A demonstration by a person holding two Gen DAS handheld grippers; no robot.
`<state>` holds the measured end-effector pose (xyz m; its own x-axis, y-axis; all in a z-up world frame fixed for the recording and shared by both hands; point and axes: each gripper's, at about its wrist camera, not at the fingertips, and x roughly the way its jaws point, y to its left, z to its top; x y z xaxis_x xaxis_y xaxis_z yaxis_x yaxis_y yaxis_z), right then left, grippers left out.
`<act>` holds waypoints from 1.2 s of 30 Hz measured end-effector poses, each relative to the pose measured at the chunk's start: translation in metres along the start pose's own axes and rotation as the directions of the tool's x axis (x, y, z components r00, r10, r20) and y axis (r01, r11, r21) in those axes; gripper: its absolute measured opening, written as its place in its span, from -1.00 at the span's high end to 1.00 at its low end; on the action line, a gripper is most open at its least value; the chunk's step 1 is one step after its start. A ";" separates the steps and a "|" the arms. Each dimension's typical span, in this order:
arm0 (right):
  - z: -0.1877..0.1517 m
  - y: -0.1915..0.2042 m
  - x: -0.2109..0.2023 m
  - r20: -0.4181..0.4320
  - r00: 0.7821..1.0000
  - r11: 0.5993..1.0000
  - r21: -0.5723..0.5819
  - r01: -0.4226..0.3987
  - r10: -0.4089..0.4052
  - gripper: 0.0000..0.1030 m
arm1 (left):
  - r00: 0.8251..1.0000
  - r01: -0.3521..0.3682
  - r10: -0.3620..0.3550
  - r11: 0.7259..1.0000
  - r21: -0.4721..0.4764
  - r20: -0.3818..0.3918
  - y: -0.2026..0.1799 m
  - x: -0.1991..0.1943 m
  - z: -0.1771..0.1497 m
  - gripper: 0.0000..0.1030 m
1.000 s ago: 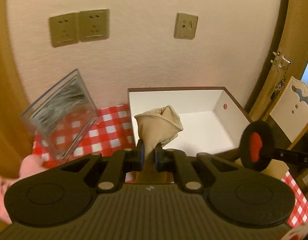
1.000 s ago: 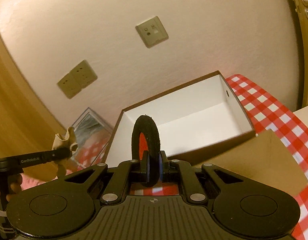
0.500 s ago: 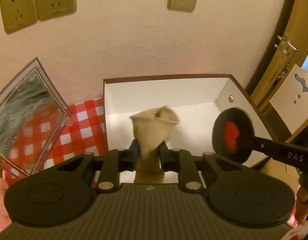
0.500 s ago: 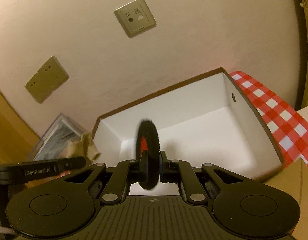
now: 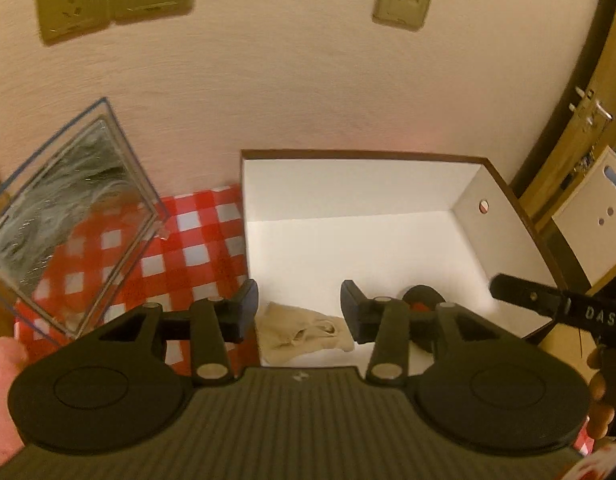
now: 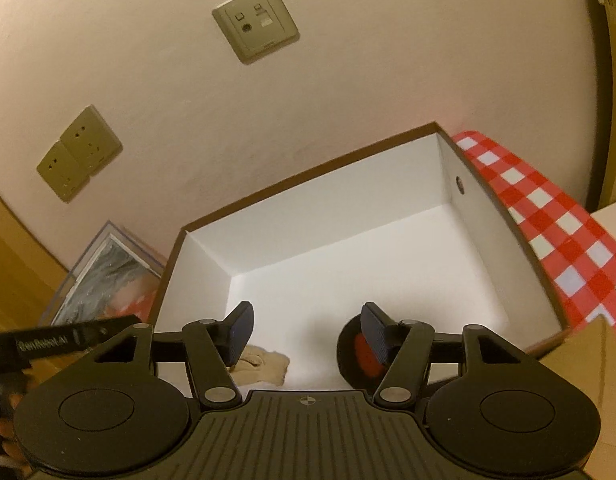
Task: Organize soft objects
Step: 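Open the left tool over the box while the right tool releases the earmuff, then move both tools back over the items on the table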
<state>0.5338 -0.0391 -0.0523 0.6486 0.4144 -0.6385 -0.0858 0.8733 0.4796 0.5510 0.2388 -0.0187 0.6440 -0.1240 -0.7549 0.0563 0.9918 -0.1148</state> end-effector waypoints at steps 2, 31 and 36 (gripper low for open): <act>-0.002 0.000 -0.007 -0.004 1.000 1.000 -0.002 -0.001 0.001 -0.16 | 1.000 -0.001 0.001 1.000 -0.014 0.012 0.001 -0.012 -0.001 0.19; -0.121 0.015 -0.190 0.014 0.994 0.989 -0.108 -0.104 0.106 -0.16 | 0.986 -0.016 0.037 0.992 -0.124 0.165 -0.013 -0.232 -0.157 0.19; -0.150 0.020 -0.202 -0.028 0.994 0.983 -0.145 -0.110 0.107 -0.16 | 0.993 -0.042 0.055 0.992 -0.115 0.105 -0.019 -0.238 -0.195 0.19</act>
<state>0.2879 -0.0669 -0.0042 0.6144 0.5126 -0.5998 -0.2655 0.8502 0.4547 0.2480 0.2436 0.0367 0.7228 -0.0656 -0.6880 -0.0591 0.9860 -0.1561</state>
